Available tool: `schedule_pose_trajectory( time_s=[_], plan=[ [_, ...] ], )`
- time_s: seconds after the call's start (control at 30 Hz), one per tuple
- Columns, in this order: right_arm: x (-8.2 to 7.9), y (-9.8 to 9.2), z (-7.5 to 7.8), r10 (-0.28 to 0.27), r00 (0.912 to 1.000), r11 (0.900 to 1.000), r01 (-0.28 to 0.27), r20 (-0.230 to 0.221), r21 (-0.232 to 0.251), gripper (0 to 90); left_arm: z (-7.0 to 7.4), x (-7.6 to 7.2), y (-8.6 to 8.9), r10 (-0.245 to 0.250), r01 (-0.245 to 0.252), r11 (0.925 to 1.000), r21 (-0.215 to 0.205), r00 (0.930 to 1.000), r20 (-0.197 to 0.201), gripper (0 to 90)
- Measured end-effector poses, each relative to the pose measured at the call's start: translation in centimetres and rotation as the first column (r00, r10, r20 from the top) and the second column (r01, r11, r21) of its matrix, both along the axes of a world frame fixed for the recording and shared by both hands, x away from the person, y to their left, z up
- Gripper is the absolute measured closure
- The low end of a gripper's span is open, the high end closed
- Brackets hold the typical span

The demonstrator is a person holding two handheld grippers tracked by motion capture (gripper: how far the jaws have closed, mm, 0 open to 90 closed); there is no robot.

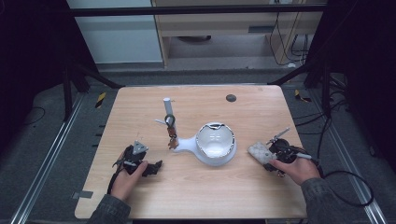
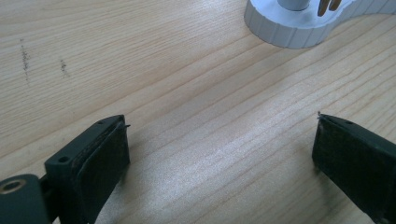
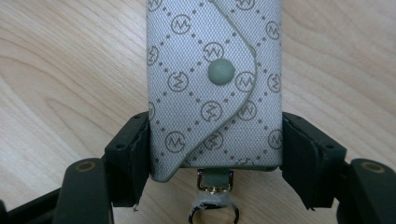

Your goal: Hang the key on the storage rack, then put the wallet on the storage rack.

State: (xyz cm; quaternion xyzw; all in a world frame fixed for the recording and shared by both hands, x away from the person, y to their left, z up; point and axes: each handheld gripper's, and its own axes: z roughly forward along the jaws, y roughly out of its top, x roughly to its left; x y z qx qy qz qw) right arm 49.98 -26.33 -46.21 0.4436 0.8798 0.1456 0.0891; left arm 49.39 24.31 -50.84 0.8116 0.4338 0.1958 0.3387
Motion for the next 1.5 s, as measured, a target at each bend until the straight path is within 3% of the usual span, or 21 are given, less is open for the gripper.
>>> schedule_pose_trajectory(
  time_s=[0.23,0.3,0.57,1.1,1.5],
  plan=[
    [-0.8,0.6,2.4,0.046,0.9977,0.999,-0.044,0.051,-0.027,31.2,0.0,0.0,0.0,0.000,0.000,1.0000,0.000,1.0000,0.000,3.3],
    [-1.2,0.8,3.6,0.082,0.9942,0.996,-0.079,0.070,-0.039,31.2,0.0,-0.1,0.0,-0.001,0.001,1.0000,0.001,1.0000,-0.001,3.3],
    [-1.9,1.5,6.2,0.137,0.9853,0.989,-0.130,0.103,-0.068,31.2,0.0,-0.1,0.0,-0.002,0.002,1.0000,0.001,1.0000,-0.001,3.3],
    [-1.7,2.9,8.7,0.186,0.9745,0.980,-0.175,0.125,-0.096,31.2,0.0,-0.1,0.0,-0.004,0.004,1.0000,0.003,1.0000,-0.004,1.8],
    [-2.6,4.5,10.8,0.250,0.9581,0.964,-0.233,0.139,-0.130,31.2,0.0,-0.1,0.0,-0.003,0.003,1.0000,0.003,1.0000,-0.004,1.4]
  ],
)
